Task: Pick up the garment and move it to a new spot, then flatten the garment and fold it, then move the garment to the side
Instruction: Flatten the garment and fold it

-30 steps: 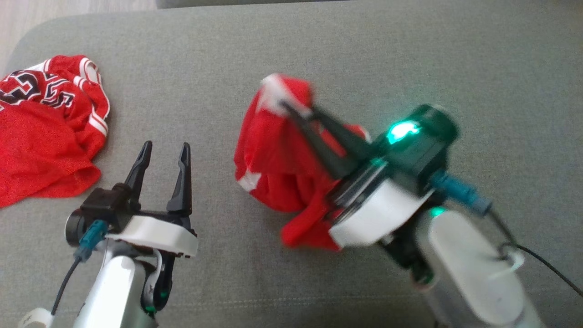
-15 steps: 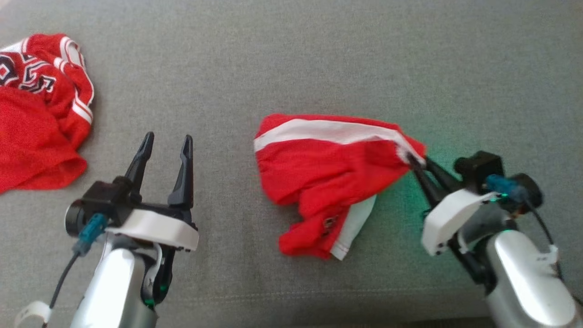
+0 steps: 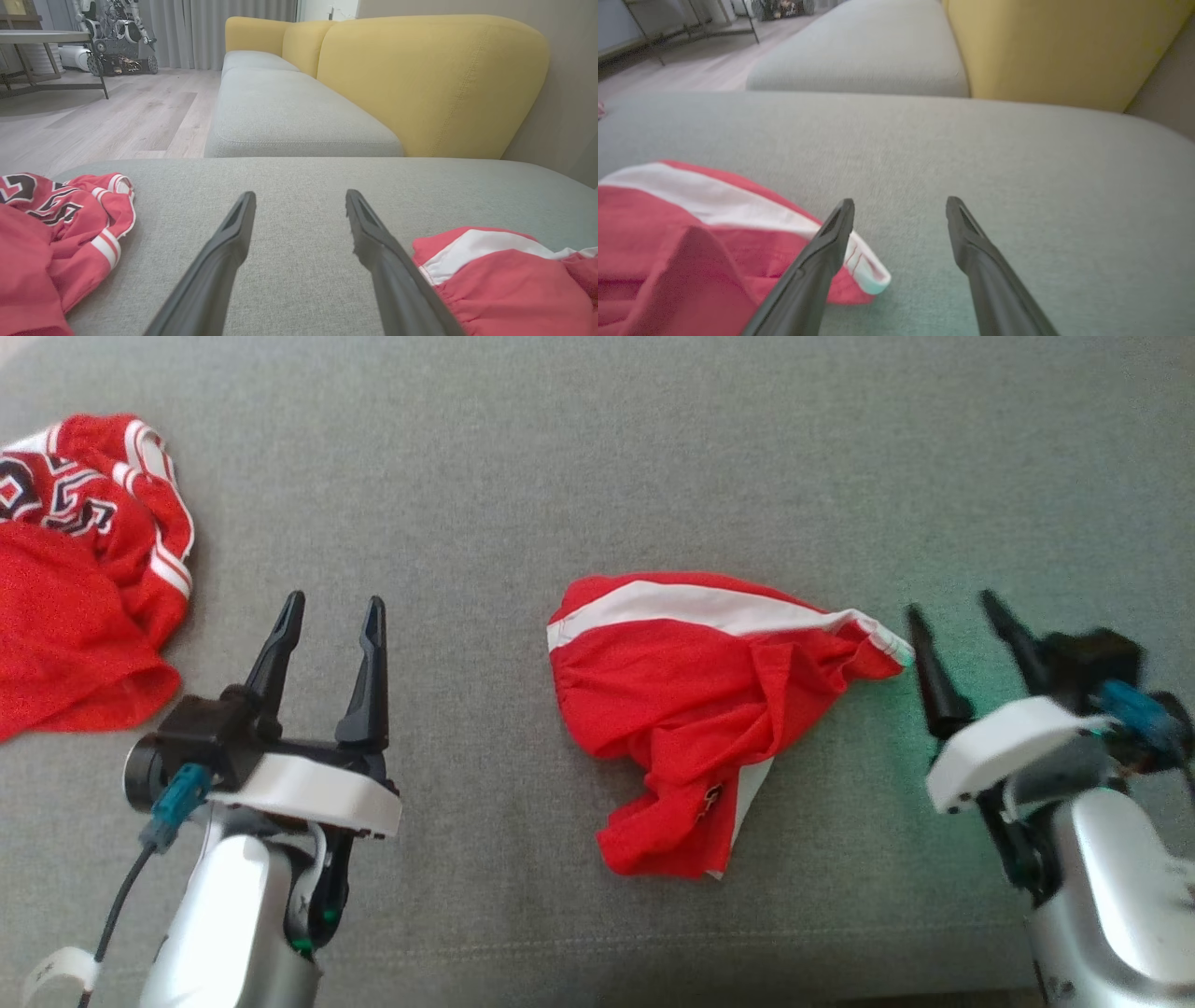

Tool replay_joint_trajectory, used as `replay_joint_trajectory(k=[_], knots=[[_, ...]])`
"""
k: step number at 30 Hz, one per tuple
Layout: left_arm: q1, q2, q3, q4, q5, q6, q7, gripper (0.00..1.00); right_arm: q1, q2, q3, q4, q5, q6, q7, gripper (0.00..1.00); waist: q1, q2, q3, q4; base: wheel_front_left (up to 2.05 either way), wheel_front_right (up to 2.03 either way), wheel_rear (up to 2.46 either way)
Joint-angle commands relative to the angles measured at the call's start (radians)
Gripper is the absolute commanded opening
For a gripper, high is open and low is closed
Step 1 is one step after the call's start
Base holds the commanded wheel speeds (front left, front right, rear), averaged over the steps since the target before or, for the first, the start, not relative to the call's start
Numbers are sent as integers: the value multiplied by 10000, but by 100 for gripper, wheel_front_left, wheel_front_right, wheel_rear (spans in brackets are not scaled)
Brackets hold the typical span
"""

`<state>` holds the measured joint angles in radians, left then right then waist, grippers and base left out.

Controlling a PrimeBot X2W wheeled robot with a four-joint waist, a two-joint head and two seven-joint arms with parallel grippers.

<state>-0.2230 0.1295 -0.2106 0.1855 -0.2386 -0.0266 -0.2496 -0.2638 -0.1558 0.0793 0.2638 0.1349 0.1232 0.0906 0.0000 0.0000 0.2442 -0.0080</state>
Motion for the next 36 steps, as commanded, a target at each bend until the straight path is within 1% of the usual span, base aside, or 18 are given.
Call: replay_joint_trajectory(k=[1, 6, 11, 15, 19, 23, 36], knots=[[-107, 98, 418, -311, 78, 56, -122, 100, 143, 126, -96, -611, -128, 75, -262, 100, 0, 0, -186, -22, 0, 0, 0], [129, 73, 554, -409, 163, 134, -122, 100, 686, 639, -851, -1841, -503, 75, -802, 100, 0, 0, -592, -17, 0, 0, 0], [453, 123, 659, -501, 235, 203, -122, 100, 1283, 929, -624, -2817, -635, 75, -971, 100, 0, 0, -1010, 22, 0, 0, 0], [734, 176, 636, -525, 287, 230, -122, 100, 1870, 1016, -437, -3266, -716, 75, -900, 100, 0, 0, -1343, 78, 0, 0, 0], [941, 216, 590, -539, 307, 277, -115, 100, 2409, 1046, -347, -3447, -705, 75, -835, 100, 0, 0, -1572, 120, 0, 0, 0], [1075, 263, 549, -589, 321, 336, -61, 100, 2739, 1052, -361, -3481, -447, 75, -783, 100, 0, 0, -1670, 143, 0, 0, 0], [1172, 368, 489, -733, 269, 457, 65, 100, 2794, 1054, -436, -3438, -166, 75, -781, 100, 0, 0, -1638, 142, 0, 0, 0]])
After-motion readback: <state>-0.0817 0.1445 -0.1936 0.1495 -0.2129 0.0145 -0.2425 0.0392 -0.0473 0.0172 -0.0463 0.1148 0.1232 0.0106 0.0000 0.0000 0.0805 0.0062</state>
